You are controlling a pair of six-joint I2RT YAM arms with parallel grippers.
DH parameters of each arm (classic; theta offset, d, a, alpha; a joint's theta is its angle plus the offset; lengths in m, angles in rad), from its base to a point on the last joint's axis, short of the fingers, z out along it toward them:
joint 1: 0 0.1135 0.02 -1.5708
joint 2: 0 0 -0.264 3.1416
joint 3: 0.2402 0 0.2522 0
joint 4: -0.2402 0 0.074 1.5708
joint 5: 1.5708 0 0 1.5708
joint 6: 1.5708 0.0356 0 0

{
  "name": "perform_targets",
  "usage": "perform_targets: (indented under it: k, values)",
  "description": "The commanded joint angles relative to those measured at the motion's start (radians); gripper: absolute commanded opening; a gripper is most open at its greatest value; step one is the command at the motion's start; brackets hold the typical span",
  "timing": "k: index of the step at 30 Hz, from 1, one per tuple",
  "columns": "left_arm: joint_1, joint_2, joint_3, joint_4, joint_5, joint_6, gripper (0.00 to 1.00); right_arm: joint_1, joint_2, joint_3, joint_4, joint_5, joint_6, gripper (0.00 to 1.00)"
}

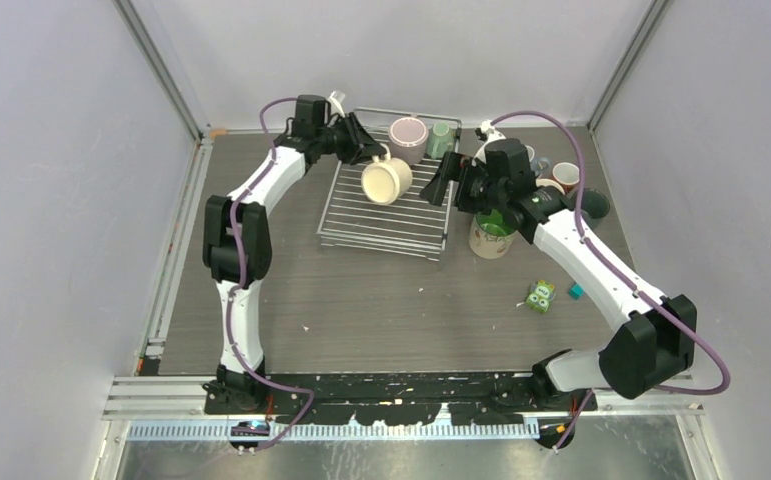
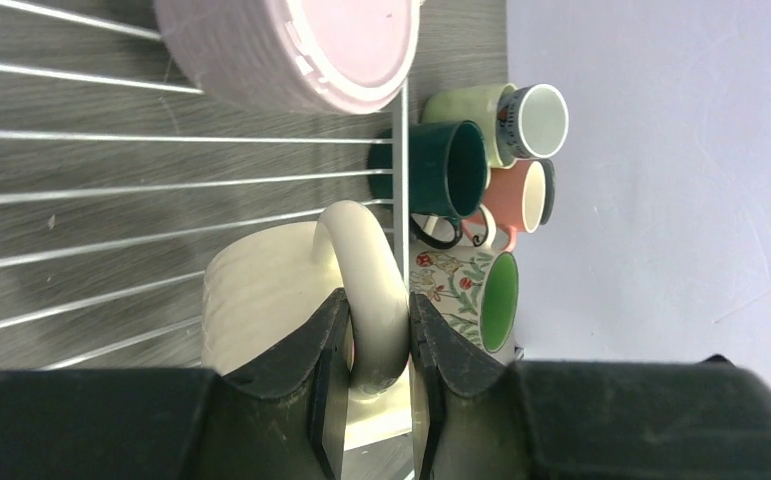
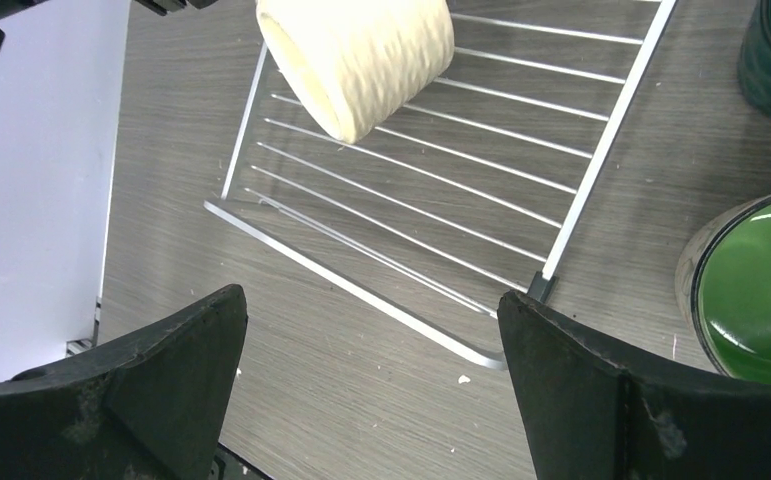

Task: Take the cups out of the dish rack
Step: Unload the cup from the dish rack.

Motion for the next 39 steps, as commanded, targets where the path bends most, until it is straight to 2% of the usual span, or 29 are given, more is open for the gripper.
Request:
perform_targets:
  k: [1, 10, 17, 22, 30, 39]
  values:
    - [0.008, -0.102, 0.011, 0.175, 0.104, -0.019, 0.00, -0.027, 0.015, 0.046, 0.074, -0.061, -0.019, 1.00]
    - [0.010, -0.111, 0.021, 0.195, 0.186, -0.002, 0.00, -0.068, 0.026, 0.075, 0.089, -0.135, -0.086, 1.00]
    - [0.008, -0.137, 0.021, 0.250, 0.274, -0.051, 0.00, -0.183, 0.077, 0.095, 0.204, -0.381, -0.095, 1.00]
    - [0.006, -0.169, 0.001, 0.323, 0.312, -0.115, 0.00, -0.219, 0.159, 0.152, 0.255, -0.477, -0.087, 1.00]
    - [-0.007, -0.216, -0.022, 0.410, 0.339, -0.200, 0.00, -0.272, 0.244, 0.196, 0.405, -0.650, 0.024, 1.00]
    - [-0.038, -0.219, 0.025, 0.435, 0.349, -0.242, 0.00, -0.272, 0.327, 0.234, 0.588, -0.742, 0.166, 1.00]
